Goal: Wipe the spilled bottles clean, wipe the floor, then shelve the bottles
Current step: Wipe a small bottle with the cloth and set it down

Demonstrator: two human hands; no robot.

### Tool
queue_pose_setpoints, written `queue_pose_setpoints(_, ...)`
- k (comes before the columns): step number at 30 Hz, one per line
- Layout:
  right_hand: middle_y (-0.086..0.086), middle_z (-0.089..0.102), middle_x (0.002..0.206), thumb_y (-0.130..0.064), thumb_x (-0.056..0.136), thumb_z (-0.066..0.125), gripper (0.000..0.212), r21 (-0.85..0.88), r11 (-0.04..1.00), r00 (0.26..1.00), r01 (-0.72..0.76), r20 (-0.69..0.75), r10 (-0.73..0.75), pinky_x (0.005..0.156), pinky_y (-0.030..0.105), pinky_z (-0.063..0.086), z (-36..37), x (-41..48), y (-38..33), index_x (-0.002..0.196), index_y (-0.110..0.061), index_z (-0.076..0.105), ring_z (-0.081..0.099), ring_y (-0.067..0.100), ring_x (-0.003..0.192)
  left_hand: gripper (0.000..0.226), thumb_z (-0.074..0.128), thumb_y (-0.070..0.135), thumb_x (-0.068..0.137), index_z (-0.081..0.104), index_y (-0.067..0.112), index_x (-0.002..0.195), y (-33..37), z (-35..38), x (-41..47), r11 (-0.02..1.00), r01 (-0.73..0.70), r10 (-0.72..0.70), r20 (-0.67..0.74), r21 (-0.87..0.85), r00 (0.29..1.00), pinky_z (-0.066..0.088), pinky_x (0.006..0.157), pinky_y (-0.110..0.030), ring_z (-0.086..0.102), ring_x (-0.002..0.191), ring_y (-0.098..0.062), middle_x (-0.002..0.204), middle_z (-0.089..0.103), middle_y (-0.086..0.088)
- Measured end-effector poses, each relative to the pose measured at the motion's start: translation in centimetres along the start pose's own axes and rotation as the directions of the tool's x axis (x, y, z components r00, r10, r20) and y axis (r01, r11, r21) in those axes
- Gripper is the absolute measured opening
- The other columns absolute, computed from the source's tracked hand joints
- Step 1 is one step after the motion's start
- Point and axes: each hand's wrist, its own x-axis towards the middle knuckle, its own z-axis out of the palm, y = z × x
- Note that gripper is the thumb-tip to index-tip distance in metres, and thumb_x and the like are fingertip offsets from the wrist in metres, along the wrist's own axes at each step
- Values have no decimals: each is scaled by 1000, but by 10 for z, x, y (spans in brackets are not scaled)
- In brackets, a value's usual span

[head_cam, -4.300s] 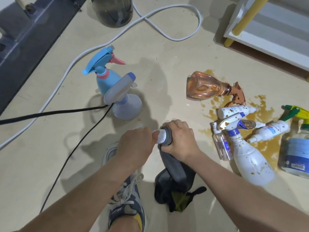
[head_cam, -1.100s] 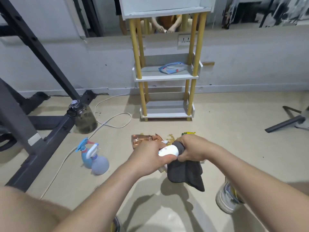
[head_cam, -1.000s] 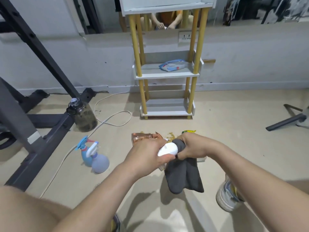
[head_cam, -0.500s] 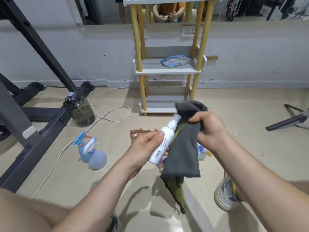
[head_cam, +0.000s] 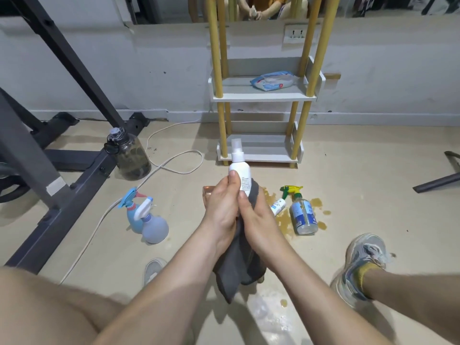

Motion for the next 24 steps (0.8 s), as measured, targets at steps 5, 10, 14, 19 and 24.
queue_pose_setpoints(5, -4, 70, 99, -37, 99, 53, 24, 69, 995, 972, -74, 227, 57, 85, 28, 51, -12, 17, -4, 119, -25, 59, 66, 10, 90, 43, 63, 14, 92, 46, 27, 130, 36, -43, 8, 932, -85, 64, 71, 352, 995, 50, 68, -16, 62, 98, -11, 131, 52, -4)
queue_pose_setpoints(10, 14, 67, 86, -37, 92, 62, 35, 181, 906, 784, -382, 582, 214, 71, 32, 52, 0, 37, -2, 113, -9, 63, 63, 23, 72, 42, 70, -11, 78, 62, 9, 115, 102, -103, 9, 795, -98, -44, 217, 599, 975, 58, 73, -29, 64, 78, -17, 97, 63, -13)
queue_pose_setpoints(14, 14, 60, 70, -31, 95, 60, 22, 246, 892, 872, -379, 418, 255, 50, 23, 42, 45, 45, 8, 94, -11, 69, 51, 16, 52, 24, 84, 10, 71, 67, 12, 87, 110, -140, 7, 404, -118, -33, 144, 907, 989, 44, 56, -17, 55, 60, -8, 76, 65, -1)
queue_pose_setpoints(19, 6, 61, 78, -27, 96, 56, 16, 353, 855, 883, -380, -137, 449, 63, 29, 43, 123, 58, 31, 91, -14, 63, 55, 20, 67, 15, 75, 28, 83, 66, 16, 82, 66, -177, 13, 360, 41, 40, -60, 932, 997, 50, 64, -26, 67, 62, -13, 69, 70, -2)
queue_pose_setpoints(24, -8, 63, 124, -27, 101, 43, 29, 281, 884, 927, -373, 67, 370, 97, 26, 50, 184, 66, 63, 129, -28, 51, 63, 5, 109, 38, 54, 31, 98, 61, 4, 71, 37, -218, 24, 586, 329, -152, -299, 740, 942, 56, 61, -27, 67, 55, -24, 61, 69, -10)
